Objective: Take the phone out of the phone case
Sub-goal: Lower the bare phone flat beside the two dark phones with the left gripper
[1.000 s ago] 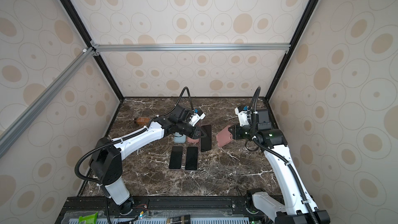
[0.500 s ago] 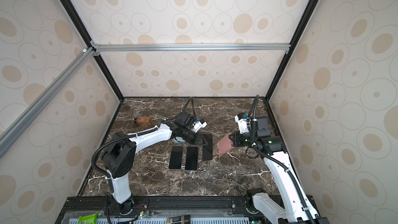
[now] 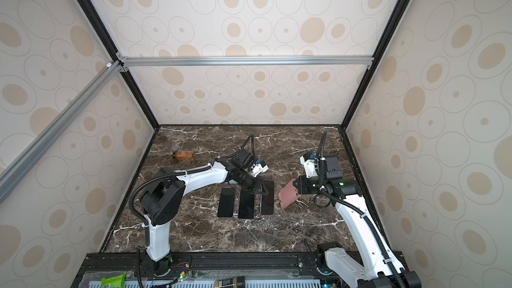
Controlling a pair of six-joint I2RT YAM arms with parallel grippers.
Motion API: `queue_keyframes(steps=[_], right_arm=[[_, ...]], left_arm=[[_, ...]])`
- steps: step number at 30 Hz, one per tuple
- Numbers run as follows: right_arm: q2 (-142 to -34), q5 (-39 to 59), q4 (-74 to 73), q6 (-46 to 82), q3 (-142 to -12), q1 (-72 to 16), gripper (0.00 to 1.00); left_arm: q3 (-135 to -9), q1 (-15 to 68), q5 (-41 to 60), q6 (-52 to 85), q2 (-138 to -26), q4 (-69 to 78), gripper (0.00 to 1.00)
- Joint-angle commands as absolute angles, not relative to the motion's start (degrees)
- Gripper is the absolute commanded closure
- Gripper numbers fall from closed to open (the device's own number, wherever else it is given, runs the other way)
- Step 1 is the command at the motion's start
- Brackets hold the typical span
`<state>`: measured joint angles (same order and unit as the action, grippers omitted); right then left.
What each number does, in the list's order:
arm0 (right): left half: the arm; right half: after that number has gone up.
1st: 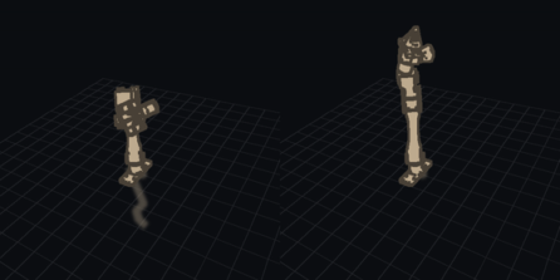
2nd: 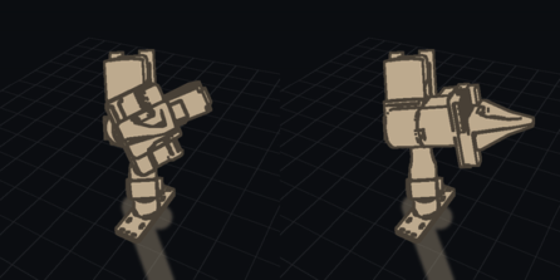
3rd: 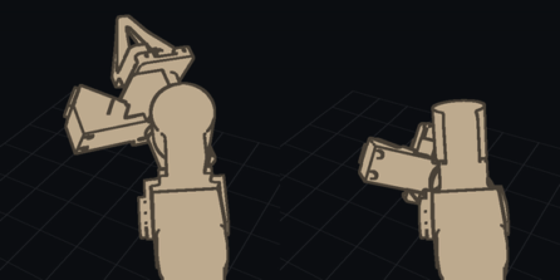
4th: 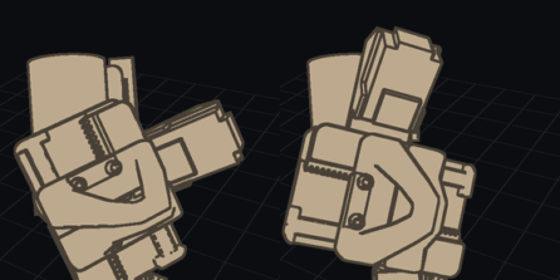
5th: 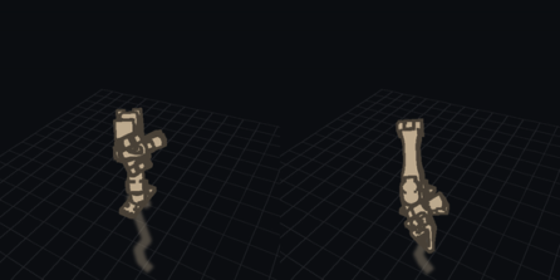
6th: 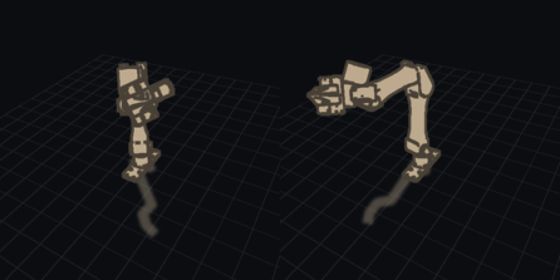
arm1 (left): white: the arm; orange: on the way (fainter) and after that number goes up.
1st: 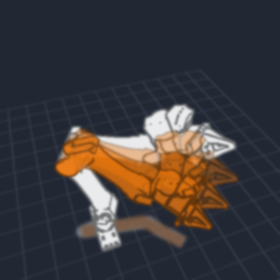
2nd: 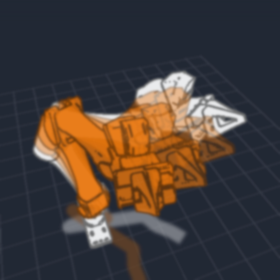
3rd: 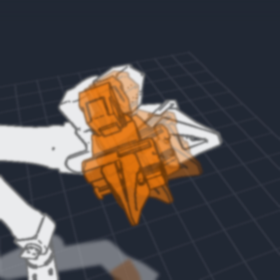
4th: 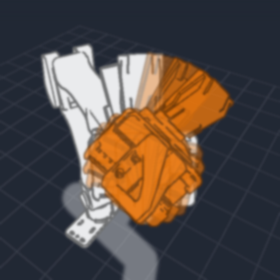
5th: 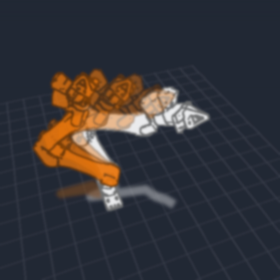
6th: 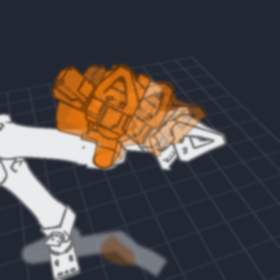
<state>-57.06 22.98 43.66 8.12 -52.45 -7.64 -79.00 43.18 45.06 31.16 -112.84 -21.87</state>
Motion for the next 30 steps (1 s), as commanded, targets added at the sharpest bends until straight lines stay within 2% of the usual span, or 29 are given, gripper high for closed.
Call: queue_keyframes(steps=[1, 23, 30], right_arm=[[-56.5, 24.0, 41.9, 8.4, -51.5, -7.6, 1.00], [-58.2, 25.4, 36.4, 8.6, -46.3, -7.6, 1.00], [-58.9, 25.4, 35.9, 8.6, -44.9, -7.6, 1.00]], left_arm=[[-81.9, 43.8, 46.6, 32.7, -113.2, -22.2, 0.97], [-81.8, 43.9, 46.8, 36.3, -116.4, -20.7, 0.91], [-81.7, 43.9, 46.7, 37.4, -117.6, -19.7, 0.86]])
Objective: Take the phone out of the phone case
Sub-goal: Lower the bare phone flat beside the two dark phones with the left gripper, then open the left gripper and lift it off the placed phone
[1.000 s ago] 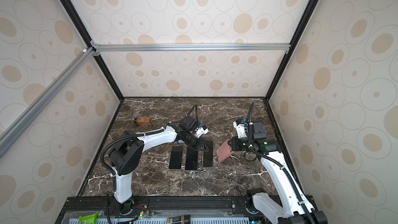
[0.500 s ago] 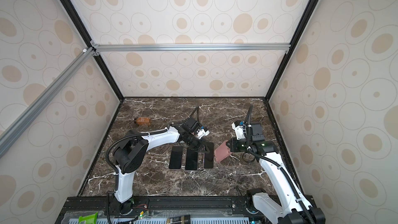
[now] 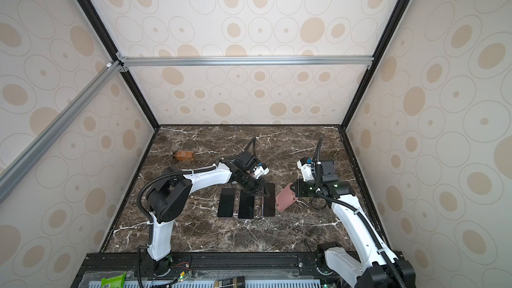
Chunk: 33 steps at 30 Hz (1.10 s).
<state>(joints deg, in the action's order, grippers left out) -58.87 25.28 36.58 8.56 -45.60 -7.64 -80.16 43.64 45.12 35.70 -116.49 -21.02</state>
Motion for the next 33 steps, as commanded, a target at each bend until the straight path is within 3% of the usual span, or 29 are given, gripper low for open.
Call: queue_keyframes(steps=[1, 16, 33], right_arm=[[-58.9, 25.4, 35.7, 8.7, -44.7, -7.6, 1.00], [-58.4, 22.6, 35.3, 9.0, -43.9, -7.6, 1.00], [-58.9, 22.7, 34.5, 9.4, -43.8, -7.6, 1.00]], left_arm=[[-81.6, 43.9, 46.5, 37.4, -117.8, -19.6, 0.85], [-78.4, 43.8, 45.8, 38.6, -117.3, -18.2, 0.72], [-76.3, 43.8, 45.0, 38.9, -116.8, -17.8, 0.65]])
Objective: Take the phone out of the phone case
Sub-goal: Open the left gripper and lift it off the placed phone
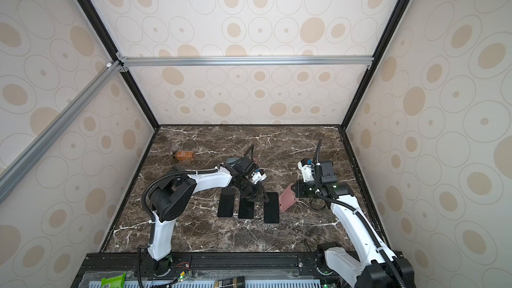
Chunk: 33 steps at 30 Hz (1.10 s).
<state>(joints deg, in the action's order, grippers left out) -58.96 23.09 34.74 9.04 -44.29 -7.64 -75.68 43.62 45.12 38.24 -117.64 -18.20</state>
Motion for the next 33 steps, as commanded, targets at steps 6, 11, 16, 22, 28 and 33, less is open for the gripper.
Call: queue_keyframes(steps=[6, 11, 16, 22, 28, 33], right_arm=[[-59.0, 22.7, 34.4, 9.5, -43.6, -7.6, 1.00], [-59.2, 22.7, 34.6, 10.4, -43.2, -7.6, 1.00], [-57.8, 21.0, 35.3, 10.9, -43.1, -7.6, 1.00], [-54.5, 16.2, 39.2, 8.2, -47.8, -7.6, 1.00], [-52.8, 21.7, 40.7, 4.5, -55.4, -7.6, 1.00], [-55.2, 28.6, 43.2, 1.6, -62.8, -7.6, 1.00]], left_arm=[[-77.3, 43.6, 43.7, 37.9, -116.8, -19.7, 0.65], [-78.9, 43.5, 42.1, 36.7, -116.4, -21.3, 0.65], [-81.9, 43.5, 40.7, 34.5, -115.4, -22.6, 0.65], [-91.0, 43.5, 35.1, 27.2, -112.5, -27.4, 0.62], [-97.3, 43.5, 27.3, 19.4, -106.3, -27.7, 0.54], [-97.6, 43.5, 24.2, 11.7, -100.8, -25.8, 0.55]])
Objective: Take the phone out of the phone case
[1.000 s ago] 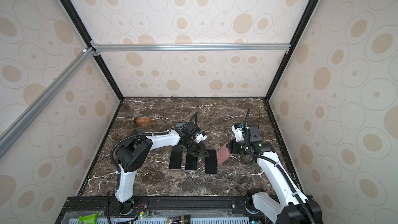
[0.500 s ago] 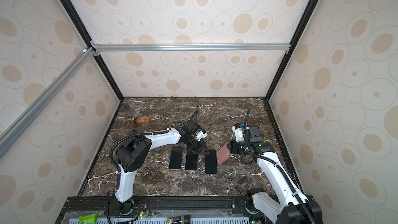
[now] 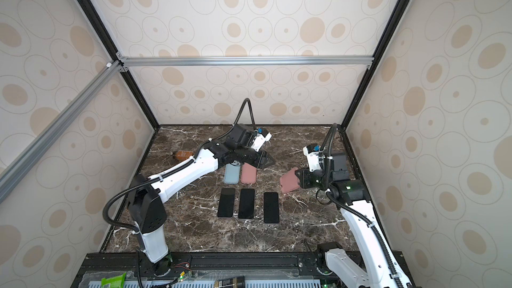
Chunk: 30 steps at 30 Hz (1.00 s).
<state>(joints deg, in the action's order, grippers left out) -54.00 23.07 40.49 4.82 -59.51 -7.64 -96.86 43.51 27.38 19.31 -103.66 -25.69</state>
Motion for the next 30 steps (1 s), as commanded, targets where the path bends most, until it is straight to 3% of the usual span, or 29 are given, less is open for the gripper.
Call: queue_keyframes(steps=[1, 6, 9, 18, 30], right_arm=[[-55.9, 30.7, 43.9, 0.8, -64.2, -7.6, 1.00], [-58.7, 39.5, 45.6, -1.1, -68.8, -7.5, 1.00], [-60.1, 45.2, 45.3, -2.3, -70.9, -7.5, 1.00], [-63.2, 58.8, 46.4, -5.9, -75.0, -7.6, 1.00], [-64.9, 66.5, 41.0, -1.6, -72.7, -7.6, 1.00]], left_arm=[[-96.1, 43.5, 23.9, 10.3, -98.9, -24.2, 0.55], [-87.1, 43.2, 22.9, 5.5, -88.8, -15.7, 0.29], [-82.0, 43.2, 24.7, 1.8, -84.2, -12.7, 0.25], [-75.8, 43.2, 34.6, -4.3, -77.2, -15.1, 0.36], [-77.8, 43.2, 39.7, -5.2, -80.6, -18.3, 0.52]])
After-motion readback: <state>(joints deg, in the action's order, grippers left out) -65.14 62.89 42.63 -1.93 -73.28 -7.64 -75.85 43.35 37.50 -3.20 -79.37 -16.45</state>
